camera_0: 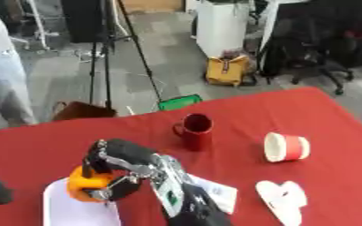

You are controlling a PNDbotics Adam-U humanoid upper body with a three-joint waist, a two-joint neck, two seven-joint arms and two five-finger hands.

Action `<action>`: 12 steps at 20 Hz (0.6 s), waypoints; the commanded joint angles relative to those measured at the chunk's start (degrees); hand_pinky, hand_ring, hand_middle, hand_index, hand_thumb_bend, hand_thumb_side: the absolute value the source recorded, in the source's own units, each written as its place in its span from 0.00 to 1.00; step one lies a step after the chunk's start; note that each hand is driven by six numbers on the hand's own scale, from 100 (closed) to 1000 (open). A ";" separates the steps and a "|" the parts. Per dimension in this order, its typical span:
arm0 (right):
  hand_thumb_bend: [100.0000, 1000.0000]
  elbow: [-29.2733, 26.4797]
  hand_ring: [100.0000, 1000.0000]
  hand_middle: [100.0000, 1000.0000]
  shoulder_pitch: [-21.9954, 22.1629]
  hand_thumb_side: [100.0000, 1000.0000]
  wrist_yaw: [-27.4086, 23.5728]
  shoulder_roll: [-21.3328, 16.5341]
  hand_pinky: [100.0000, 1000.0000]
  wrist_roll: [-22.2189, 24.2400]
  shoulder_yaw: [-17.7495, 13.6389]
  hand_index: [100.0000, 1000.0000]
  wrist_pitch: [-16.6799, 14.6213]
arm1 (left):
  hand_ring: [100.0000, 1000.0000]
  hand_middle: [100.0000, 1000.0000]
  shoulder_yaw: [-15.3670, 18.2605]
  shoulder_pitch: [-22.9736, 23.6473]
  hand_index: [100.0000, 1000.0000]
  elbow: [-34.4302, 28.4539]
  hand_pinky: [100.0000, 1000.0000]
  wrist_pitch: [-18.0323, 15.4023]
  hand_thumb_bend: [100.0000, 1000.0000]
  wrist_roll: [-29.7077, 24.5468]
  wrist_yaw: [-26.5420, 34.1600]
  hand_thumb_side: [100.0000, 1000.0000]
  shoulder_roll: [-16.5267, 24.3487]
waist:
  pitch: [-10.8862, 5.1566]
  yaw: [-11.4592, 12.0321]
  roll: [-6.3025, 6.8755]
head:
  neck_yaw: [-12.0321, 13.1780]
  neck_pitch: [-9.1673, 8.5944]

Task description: Pick up objects on the table and place them in the box.

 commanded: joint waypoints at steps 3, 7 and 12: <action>0.00 -0.85 0.32 0.29 -0.58 0.00 1.23 0.99 0.16 4.92 1.47 0.48 -6.10 | 0.67 0.64 0.08 -0.56 0.79 -1.23 0.68 -0.26 0.39 0.02 0.15 0.99 0.59 | -0.72 0.00 0.01 | 0.24 -0.33; 0.14 0.46 0.53 0.55 -1.41 0.17 2.35 0.71 0.39 6.08 3.38 0.67 -6.22 | 0.67 0.65 -0.08 -0.68 0.79 -1.23 0.68 -0.27 0.39 -0.07 0.26 0.99 0.63 | -0.77 0.17 -0.04 | 0.15 -0.43; 0.21 1.39 0.67 0.72 -1.39 0.34 5.14 0.74 0.55 9.71 5.86 0.79 -6.23 | 0.68 0.65 -0.07 -0.74 0.79 -1.23 0.68 -0.33 0.39 -0.09 0.40 0.99 0.61 | -0.78 0.02 -0.02 | 0.30 -0.58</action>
